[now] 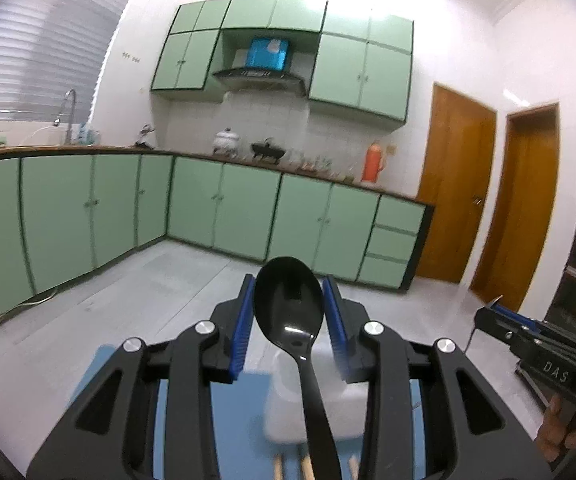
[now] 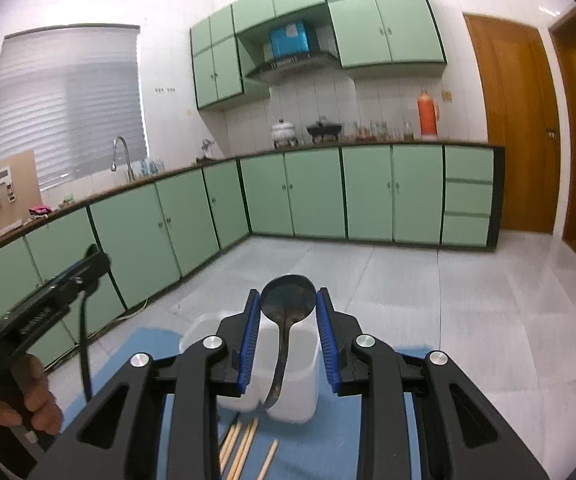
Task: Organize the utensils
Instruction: 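Lower both spoons into the holder compartments and open both tools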
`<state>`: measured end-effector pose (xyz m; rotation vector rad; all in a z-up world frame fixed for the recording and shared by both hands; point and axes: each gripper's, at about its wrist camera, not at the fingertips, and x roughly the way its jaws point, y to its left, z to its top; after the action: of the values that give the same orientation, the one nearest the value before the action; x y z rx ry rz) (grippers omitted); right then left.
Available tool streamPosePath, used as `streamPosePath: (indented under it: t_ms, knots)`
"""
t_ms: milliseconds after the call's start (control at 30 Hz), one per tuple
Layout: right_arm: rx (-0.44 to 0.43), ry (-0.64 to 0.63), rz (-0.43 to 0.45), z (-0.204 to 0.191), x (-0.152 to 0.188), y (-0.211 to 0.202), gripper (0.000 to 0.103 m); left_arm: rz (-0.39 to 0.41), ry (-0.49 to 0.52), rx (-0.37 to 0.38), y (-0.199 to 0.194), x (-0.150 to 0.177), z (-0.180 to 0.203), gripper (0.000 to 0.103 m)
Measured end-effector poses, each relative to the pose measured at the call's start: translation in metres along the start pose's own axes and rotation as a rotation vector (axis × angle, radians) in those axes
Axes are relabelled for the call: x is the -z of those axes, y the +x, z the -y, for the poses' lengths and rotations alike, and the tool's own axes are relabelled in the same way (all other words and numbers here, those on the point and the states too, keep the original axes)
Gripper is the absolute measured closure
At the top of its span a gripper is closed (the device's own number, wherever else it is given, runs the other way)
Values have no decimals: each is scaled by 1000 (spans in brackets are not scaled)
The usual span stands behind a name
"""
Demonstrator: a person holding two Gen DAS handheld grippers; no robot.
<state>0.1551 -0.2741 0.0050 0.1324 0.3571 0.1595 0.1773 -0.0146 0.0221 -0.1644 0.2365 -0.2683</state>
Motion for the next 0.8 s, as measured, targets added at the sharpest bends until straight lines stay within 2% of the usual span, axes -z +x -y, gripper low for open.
streamPosePath:
  t_ms: [200, 333, 567, 800]
  knots:
    - [-15, -4, 44, 6, -30, 16, 75, 34, -34, 52, 41, -13, 6, 71]
    - [-16, 10, 32, 12, -38, 39, 75, 41, -21, 37, 65, -8, 5, 71]
    - [-6, 17, -38, 20, -18, 80, 75, 17, 12, 4, 105, 20, 3, 71]
    - [-19, 10, -99, 20, 8, 106, 75, -14, 10, 1, 123, 41, -7, 70]
